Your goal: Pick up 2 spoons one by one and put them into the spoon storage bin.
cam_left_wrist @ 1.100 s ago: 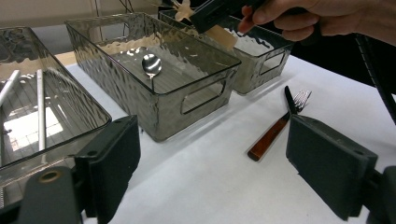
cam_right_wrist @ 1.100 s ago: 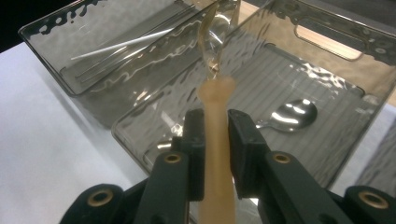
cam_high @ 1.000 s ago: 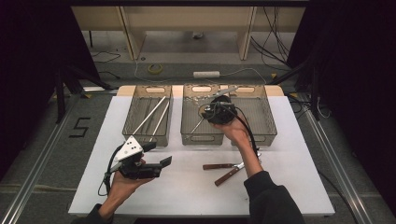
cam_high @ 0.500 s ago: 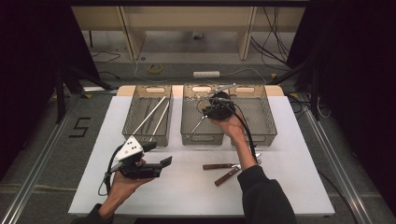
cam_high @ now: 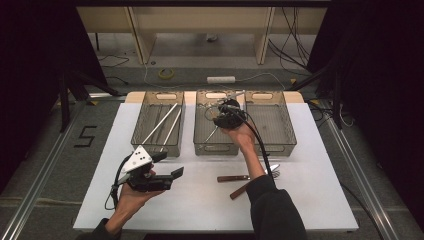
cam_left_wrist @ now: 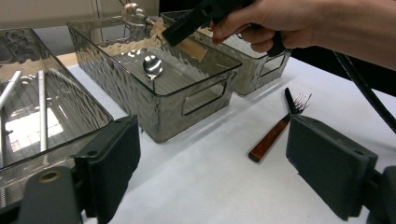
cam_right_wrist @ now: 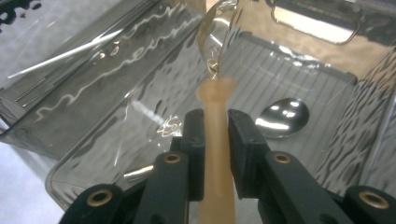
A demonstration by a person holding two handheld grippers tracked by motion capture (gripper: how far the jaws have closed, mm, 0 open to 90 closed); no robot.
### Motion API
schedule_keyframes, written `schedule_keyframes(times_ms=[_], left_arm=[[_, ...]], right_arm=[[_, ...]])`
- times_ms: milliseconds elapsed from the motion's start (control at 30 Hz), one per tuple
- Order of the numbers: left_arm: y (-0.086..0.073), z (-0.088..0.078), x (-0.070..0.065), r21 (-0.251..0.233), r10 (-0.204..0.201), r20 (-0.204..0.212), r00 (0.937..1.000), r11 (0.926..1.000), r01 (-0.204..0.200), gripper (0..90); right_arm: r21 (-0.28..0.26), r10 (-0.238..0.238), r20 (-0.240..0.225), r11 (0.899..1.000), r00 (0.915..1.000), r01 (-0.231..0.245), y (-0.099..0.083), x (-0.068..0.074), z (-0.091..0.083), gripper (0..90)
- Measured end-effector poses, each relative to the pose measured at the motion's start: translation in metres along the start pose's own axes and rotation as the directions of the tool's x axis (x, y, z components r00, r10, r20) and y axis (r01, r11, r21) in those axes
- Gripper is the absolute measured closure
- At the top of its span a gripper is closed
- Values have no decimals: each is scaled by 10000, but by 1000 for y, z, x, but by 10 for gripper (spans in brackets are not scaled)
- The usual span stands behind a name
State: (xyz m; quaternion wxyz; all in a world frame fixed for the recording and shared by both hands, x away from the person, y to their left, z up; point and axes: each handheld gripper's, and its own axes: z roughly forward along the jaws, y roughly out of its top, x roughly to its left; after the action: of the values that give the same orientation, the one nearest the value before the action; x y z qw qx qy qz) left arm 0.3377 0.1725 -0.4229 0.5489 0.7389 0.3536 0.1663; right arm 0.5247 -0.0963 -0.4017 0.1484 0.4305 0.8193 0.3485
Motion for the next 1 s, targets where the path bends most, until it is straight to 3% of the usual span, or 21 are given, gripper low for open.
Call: schedule_keyframes(times_ms=[633,1000], left_arm=[[0,0,0,37,-12,-19,10000,10000,12,172],[0,-1,1,18,-3,-34,10000,10000,3,172]], right_arm=[[600,57,-131,9982,9999,-49,-6,13,16,776],[911,87,-97,9958,9999,-78,-9,13,19,735]])
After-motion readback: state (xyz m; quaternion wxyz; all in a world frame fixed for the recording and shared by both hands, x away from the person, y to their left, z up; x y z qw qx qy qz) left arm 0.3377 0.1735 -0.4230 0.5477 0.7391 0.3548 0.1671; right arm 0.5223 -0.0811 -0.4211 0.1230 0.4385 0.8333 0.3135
